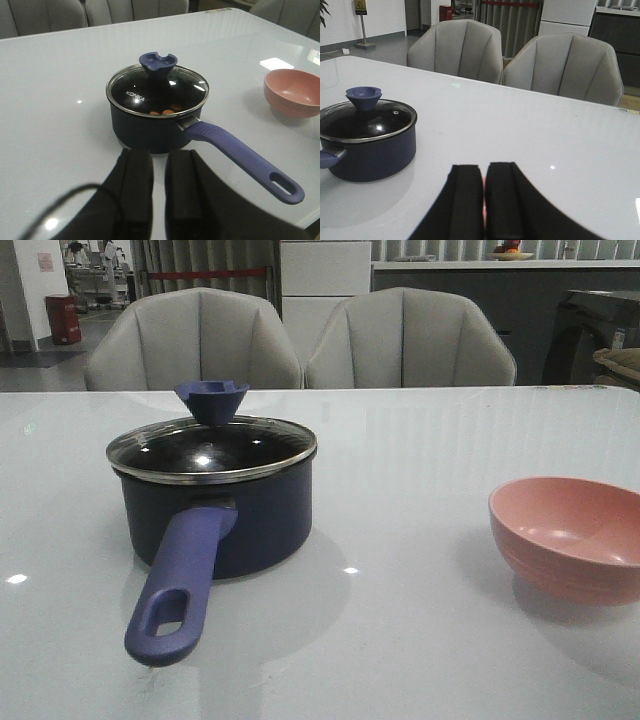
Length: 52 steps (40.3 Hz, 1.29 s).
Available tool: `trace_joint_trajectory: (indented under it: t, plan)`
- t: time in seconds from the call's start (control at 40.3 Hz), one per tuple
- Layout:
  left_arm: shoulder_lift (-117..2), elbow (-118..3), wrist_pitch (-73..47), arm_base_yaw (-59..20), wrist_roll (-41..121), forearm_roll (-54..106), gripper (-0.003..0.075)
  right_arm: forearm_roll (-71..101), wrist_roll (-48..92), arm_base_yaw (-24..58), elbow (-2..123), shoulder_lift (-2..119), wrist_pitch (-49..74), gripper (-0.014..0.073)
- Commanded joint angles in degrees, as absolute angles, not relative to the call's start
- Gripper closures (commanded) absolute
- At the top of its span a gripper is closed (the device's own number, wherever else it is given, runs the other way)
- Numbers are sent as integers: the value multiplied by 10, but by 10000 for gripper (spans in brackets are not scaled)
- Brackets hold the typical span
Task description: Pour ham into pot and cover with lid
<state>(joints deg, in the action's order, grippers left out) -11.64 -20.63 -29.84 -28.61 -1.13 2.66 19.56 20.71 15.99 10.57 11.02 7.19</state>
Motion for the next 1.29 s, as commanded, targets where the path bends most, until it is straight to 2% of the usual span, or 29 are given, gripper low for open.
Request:
trace_joint_trajectory:
  t: [0.0, 0.521, 0.67, 0.918, 1.092, 1.266]
  plan:
    - [-123, -219, -251, -286, -18, 33, 565, 197, 210, 161, 120, 115, 24, 403]
    - [-122, -204, -249, -273, -18, 33, 565, 197, 210, 161, 120, 115, 24, 403]
    - [-102, -169, -203, -190, -18, 33, 565, 197, 210, 161, 120, 115, 24, 403]
    - [3, -52, -74, -47, -18, 33, 565, 197, 210, 161, 120, 115, 24, 403]
    - [13, 23, 31, -3, -18, 33, 565, 197, 210, 161, 120, 115, 24, 403]
    - [15, 22, -14, 6, -18, 33, 565, 197, 210, 161, 120, 115, 24, 403]
